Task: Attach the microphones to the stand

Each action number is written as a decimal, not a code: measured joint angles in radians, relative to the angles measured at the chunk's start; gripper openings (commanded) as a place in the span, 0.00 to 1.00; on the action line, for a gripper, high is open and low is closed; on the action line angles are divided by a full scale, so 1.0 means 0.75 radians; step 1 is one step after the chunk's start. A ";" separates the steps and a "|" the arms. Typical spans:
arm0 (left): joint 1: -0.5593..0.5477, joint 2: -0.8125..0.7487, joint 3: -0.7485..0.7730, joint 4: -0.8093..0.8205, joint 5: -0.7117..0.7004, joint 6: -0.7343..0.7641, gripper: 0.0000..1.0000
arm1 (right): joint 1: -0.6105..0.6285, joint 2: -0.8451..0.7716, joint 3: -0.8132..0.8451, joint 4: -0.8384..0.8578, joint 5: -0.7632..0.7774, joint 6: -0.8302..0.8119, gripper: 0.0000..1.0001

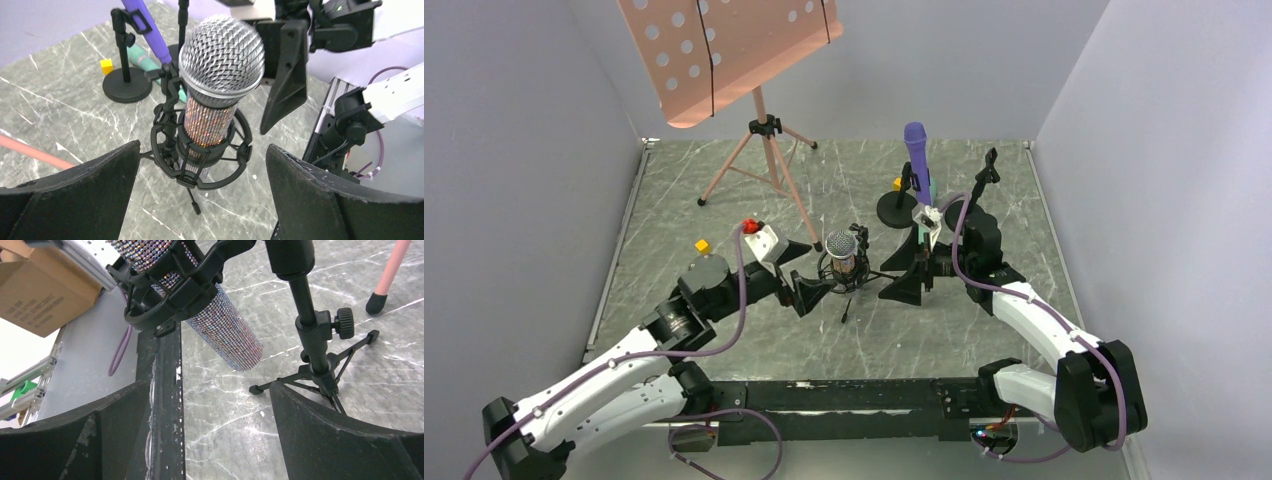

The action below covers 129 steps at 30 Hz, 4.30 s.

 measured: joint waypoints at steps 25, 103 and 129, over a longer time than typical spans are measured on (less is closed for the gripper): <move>0.062 0.280 -0.107 0.468 0.269 0.137 0.91 | -0.013 0.009 0.052 -0.146 -0.075 -0.164 1.00; 0.817 0.084 -0.090 0.287 0.095 0.437 0.00 | -0.013 0.067 0.081 -0.197 -0.113 -0.182 1.00; 0.938 0.141 -0.115 0.429 0.252 0.279 0.83 | -0.013 0.083 0.091 -0.207 -0.125 -0.190 1.00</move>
